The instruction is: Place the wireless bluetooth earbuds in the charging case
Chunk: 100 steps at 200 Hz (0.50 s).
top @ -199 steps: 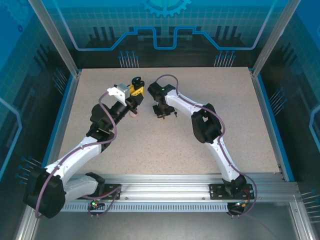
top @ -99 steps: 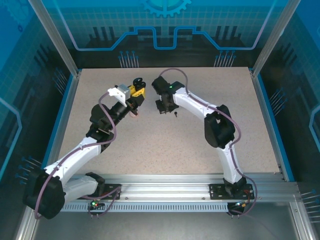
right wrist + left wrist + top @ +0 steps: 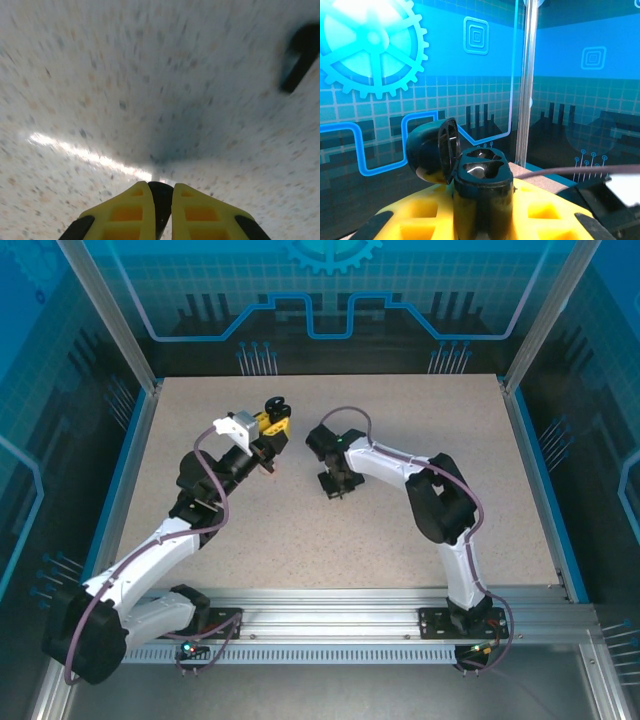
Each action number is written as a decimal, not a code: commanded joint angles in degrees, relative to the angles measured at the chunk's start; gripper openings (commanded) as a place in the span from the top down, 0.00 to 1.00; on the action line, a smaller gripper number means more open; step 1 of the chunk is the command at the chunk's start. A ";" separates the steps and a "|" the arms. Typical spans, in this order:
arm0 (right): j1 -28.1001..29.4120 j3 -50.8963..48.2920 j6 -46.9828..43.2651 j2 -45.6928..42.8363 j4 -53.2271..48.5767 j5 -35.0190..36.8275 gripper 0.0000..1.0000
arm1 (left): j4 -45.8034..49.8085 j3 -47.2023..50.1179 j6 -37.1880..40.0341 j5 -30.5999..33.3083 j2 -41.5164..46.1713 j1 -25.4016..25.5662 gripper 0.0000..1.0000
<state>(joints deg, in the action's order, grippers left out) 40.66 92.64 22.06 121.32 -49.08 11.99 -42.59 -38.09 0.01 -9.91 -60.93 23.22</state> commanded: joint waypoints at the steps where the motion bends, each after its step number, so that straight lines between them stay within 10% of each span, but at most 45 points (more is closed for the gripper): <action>1: 1.45 -2.54 0.16 -2.13 1.24 -0.20 0.90 | -0.67 0.42 0.54 -0.19 1.08 0.31 1.00; 100: 2.03 -2.12 2.22 0.57 -0.55 -1.39 0.75 | -1.26 0.12 0.47 -0.27 0.03 0.34 1.00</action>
<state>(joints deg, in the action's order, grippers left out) 42.06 89.21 23.14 120.64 -47.97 11.38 -42.33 -38.09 0.01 -9.93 -60.97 23.22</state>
